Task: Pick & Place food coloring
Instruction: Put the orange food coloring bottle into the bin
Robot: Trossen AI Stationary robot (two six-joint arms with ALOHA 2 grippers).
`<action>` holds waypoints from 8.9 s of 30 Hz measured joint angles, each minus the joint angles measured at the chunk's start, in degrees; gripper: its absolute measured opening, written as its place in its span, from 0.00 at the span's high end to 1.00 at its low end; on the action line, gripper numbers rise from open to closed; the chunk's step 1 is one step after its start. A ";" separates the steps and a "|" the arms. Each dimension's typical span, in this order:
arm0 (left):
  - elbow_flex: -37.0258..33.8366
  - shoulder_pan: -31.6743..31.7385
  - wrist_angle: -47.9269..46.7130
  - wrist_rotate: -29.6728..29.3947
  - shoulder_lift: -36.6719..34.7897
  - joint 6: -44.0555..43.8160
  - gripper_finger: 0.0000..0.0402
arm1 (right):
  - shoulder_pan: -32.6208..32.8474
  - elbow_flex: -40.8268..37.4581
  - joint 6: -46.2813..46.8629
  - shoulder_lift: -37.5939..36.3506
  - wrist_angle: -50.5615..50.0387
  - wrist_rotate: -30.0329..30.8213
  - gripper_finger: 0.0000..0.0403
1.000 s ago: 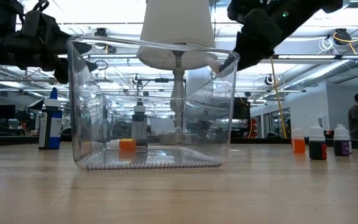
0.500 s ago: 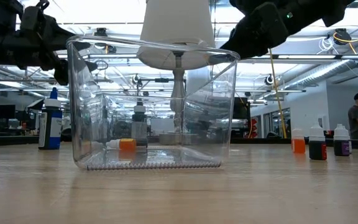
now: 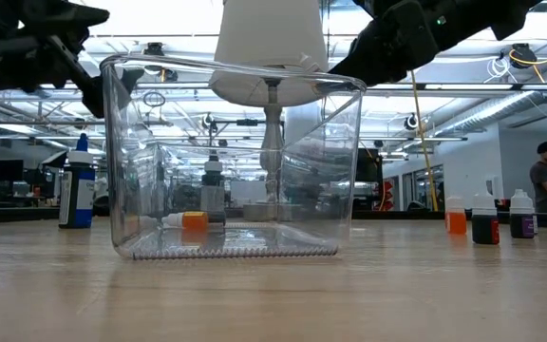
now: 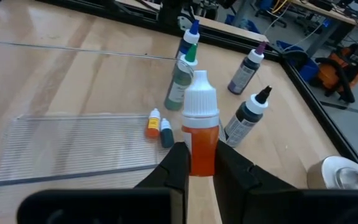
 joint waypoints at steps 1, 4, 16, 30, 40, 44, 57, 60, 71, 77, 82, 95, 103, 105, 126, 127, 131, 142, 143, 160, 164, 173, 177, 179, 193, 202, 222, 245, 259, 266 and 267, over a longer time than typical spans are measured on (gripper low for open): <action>0.00 0.00 -0.18 -0.69 0.00 0.61 0.06 | 0.00 0.00 0.00 0.00 -0.01 0.00 0.91; 0.00 0.00 -1.88 -2.36 0.00 1.18 0.06 | 0.00 0.00 0.11 0.00 -0.02 0.00 0.91; 27.64 -0.93 -27.64 -14.54 21.84 11.73 0.06 | -0.02 0.00 0.91 0.00 -0.80 0.04 0.91; 66.87 -8.56 -47.34 -15.56 63.19 35.22 0.06 | -0.02 0.00 3.06 0.00 -1.42 0.11 0.91; 73.60 -10.65 -47.42 -17.72 70.58 37.74 0.06 | -0.02 -0.04 3.06 0.00 -1.74 0.15 0.91; 73.64 -10.20 -47.81 -18.75 71.15 37.93 0.06 | -0.02 -0.04 3.06 0.00 -1.73 0.17 0.91; 73.64 -9.11 -47.42 -19.12 71.68 38.41 0.46 | -0.02 -0.04 3.32 0.00 -1.64 0.20 0.91; 73.64 -9.17 -47.51 -19.08 71.68 38.41 0.54 | -0.02 -0.04 3.32 0.00 -1.65 0.20 0.91; 73.64 -9.18 -47.68 -19.09 71.68 38.60 0.74 | -0.02 -0.04 3.32 0.00 -1.68 0.17 0.91; 73.64 -9.18 -48.36 -20.08 71.63 38.64 0.84 | -0.02 -0.04 3.44 0.02 -1.76 0.23 0.90; 73.70 -9.64 -56.50 -24.72 69.16 36.44 0.84 | 0.27 0.06 3.51 0.02 -0.81 0.95 0.83; 73.53 -11.34 -84.23 -23.31 66.96 13.42 0.84 | 0.65 -0.04 5.80 -0.46 -1.87 0.03 0.74; 73.55 -14.22 -83.84 -18.11 74.12 9.61 0.84 | 0.65 -0.04 4.90 -0.42 -1.89 0.11 0.75; 73.55 -14.80 -83.60 -15.91 75.83 9.19 0.84 | 0.59 -0.04 4.88 -0.42 -1.91 0.13 0.75; 73.77 -15.20 -83.63 -10.13 81.97 6.79 0.66 | 0.63 -0.04 4.79 -0.42 -1.77 0.14 0.75; 73.76 -15.21 -83.64 -10.14 81.97 6.79 0.61 | 0.63 -0.04 4.79 -0.42 -1.77 0.15 0.75; 73.75 -15.19 -83.53 -10.12 81.97 6.94 0.49 | 0.63 -0.04 4.79 -0.42 -1.77 0.14 0.75; 73.42 -14.21 -81.84 -9.24 75.19 6.75 0.36 | 0.63 -0.04 4.79 -0.42 -1.73 0.15 0.75; 73.42 -14.02 -81.83 -9.26 74.35 6.65 0.35 | 0.63 -0.04 4.79 -0.48 -1.76 0.15 0.75; 47.09 -15.91 -51.35 -14.10 41.90 19.06 0.38 | -1.03 11.45 24.81 -21.56 -53.23 0.27 0.74; 34.15 -15.83 -40.66 -17.96 30.93 16.24 0.37 | -2.00 11.72 28.24 -21.70 -64.42 -0.32 0.67; 16.35 -15.82 -27.28 -26.58 10.13 14.24 0.39 | -12.94 11.72 32.57 -14.10 -72.20 -10.70 0.47; 12.63 -15.82 -24.96 -26.64 5.75 14.22 0.41 | -20.17 11.69 30.30 -8.93 -74.32 -17.57 0.46; 11.56 -15.87 -25.06 -26.62 4.69 13.60 0.42 | -22.52 11.67 27.92 -6.78 -74.90 -19.00 0.47; 7.20 -18.66 -24.69 -30.58 4.42 13.18 0.51 | -26.08 11.69 22.51 1.42 -69.44 -19.02 0.49; 5.77 -21.00 -24.90 -32.19 3.47 14.11 0.51 | -26.08 11.65 22.56 2.45 -70.53 -18.97 0.49; 0.49 -22.60 -25.87 -41.17 -9.25 16.67 0.52 | -26.05 7.34 22.20 2.36 -68.07 -18.95 0.50; -0.46 -22.75 -25.63 -40.99 -10.13 14.76 0.52 | -26.05 4.68 21.49 2.34 -62.59 -17.73 0.50; -0.46 -22.75 -25.63 -40.96 -10.13 14.75 0.52 | -26.05 4.06 21.38 2.34 -61.61 -17.73 0.53; -0.44 -22.73 -25.63 -40.94 -10.13 14.74 0.52 | -26.05 1.92 21.29 2.34 -58.10 -17.72 0.53; -0.44 -22.74 -25.63 -40.94 -10.13 14.74 0.52 | -26.05 1.92 21.31 2.34 -58.00 -17.73 0.53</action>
